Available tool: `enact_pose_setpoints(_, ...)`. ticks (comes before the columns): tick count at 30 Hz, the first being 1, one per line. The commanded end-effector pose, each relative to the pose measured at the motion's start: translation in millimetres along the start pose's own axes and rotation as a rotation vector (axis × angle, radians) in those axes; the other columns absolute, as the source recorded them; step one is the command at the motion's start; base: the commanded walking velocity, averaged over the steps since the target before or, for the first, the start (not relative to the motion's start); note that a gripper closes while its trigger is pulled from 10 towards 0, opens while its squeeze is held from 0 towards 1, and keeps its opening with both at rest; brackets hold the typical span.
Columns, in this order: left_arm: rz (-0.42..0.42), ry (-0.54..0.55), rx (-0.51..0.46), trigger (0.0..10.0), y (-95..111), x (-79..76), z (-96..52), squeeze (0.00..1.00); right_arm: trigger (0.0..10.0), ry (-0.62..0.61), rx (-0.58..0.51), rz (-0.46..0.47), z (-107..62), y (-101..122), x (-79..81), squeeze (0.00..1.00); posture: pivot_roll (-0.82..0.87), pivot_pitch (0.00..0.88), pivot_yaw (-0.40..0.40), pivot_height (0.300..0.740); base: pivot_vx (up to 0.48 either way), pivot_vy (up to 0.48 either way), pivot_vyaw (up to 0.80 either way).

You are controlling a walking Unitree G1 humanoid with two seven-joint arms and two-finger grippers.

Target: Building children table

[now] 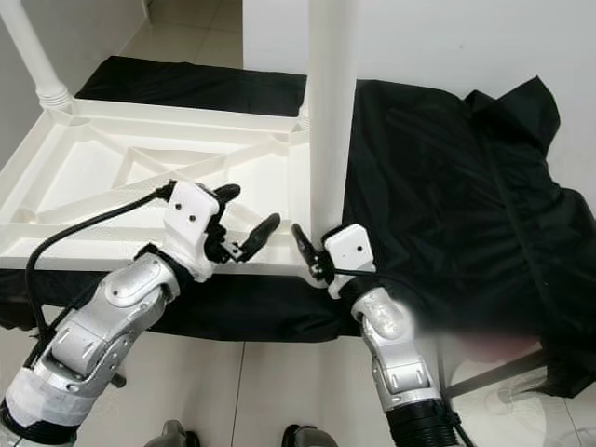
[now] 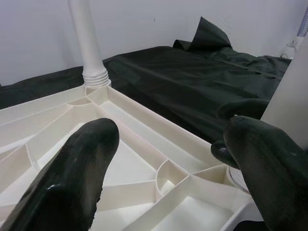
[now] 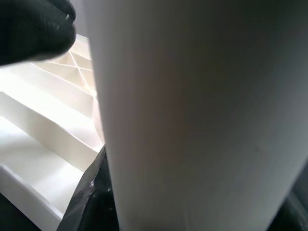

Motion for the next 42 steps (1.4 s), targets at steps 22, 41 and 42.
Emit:
enact_pose_setpoints(22, 0.016, -0.111, 0.039, 10.0, -3.4, -7.1, 0.7, 0.00, 10.0, -0.046, 0.257, 0.239, 11.2, -39.3, 5.6, 0.00, 0.05, 0.138, -0.065, 0.740, 0.000, 0.000, 0.00)
enact_pose_setpoints(41, 0.009, -0.113, 0.047, 10.0, -4.5, -8.7, -1.9, 0.00, 10.0, -0.216, 0.358, 0.287, 6.5, -49.7, -3.3, 0.00, 0.05, 0.143, -0.068, 0.740, 0.000, 0.000, 0.00)
enact_pose_setpoints(42, 0.008, -0.114, 0.048, 10.0, -4.6, -9.0, -2.1, 0.00, 10.0, -0.241, 0.364, 0.271, 6.8, -49.6, -4.8, 0.00, 0.05, 0.143, -0.069, 0.740, 0.000, 0.000, 0.00)
Point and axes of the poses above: a point about 5 cm out from each wrist's last joint towards the gripper, its own z axis pointing out of the wrist towards the gripper, its own y axis along the axis of the wrist's last joint, x = y × z, the point moved 2 cm from there along z, pointing out of the wrist towards the gripper, and after that the axes turned 11 degrees about -z, right-handed, at the moved point
